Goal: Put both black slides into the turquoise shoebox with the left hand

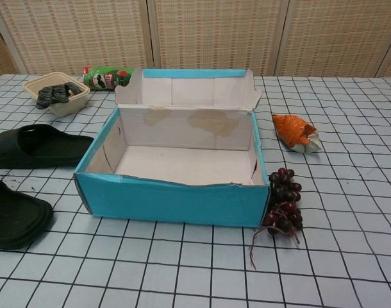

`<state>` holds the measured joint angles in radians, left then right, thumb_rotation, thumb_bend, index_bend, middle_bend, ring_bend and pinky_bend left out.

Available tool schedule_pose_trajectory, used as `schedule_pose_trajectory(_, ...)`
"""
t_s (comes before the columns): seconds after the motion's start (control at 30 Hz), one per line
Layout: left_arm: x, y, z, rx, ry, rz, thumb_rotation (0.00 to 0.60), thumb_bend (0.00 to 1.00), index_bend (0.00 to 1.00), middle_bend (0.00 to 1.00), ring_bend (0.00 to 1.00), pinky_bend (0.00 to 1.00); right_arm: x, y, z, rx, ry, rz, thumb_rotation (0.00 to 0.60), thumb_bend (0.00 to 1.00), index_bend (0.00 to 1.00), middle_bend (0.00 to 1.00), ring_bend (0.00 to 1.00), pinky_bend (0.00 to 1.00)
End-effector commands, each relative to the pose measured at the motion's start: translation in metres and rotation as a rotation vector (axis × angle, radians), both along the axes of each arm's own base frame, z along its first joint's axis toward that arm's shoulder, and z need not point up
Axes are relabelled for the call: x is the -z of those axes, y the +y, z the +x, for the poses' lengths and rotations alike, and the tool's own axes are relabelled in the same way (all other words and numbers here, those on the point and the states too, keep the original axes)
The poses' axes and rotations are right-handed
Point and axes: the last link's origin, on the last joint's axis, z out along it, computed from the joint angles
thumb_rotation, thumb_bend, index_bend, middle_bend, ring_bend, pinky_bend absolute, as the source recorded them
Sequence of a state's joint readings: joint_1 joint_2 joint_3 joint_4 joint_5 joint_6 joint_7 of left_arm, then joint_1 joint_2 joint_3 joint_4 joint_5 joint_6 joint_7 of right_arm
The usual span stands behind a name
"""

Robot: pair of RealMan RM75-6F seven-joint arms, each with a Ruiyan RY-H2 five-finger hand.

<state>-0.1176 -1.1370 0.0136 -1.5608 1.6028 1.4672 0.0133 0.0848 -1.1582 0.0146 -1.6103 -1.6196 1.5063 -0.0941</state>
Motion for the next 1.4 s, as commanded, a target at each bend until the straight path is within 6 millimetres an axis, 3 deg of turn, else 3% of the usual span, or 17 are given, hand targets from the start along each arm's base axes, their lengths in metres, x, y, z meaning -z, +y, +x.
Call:
schedule_pose_trajectory(0.03,0.004,0.0,-0.003,-0.052,0.003,-0.054,0.6,0.37,0.0,0.0,0.0,0.04,-0.004,0.002,0.002,-0.014,-0.028,-0.01,0.6,0.22,0.0,0.0,0.0,0.0)
schedule_pose_trajectory(0.5,0.03,0.014,-0.011,-0.14,0.164,-0.208,0.6,0.36,0.0,0.0,0.0,0.03,-0.019,0.011,0.005,-0.03,-0.069,-0.036,0.6,0.22,0.0,0.0,0.0,0.0)
schedule_pose_trajectory(0.8,0.043,0.027,-0.02,-0.187,0.204,-0.26,0.6,0.36,0.0,0.0,0.0,0.03,-0.019,0.01,0.005,-0.029,-0.073,-0.04,0.6,0.22,0.0,0.0,0.0,0.0)
schedule_pose_trajectory(1.4,0.063,0.032,-0.016,-0.195,0.217,-0.355,0.6,0.35,0.0,0.0,0.0,0.04,-0.018,0.01,0.004,-0.016,-0.072,-0.032,0.6,0.22,0.0,0.0,0.0,0.0)
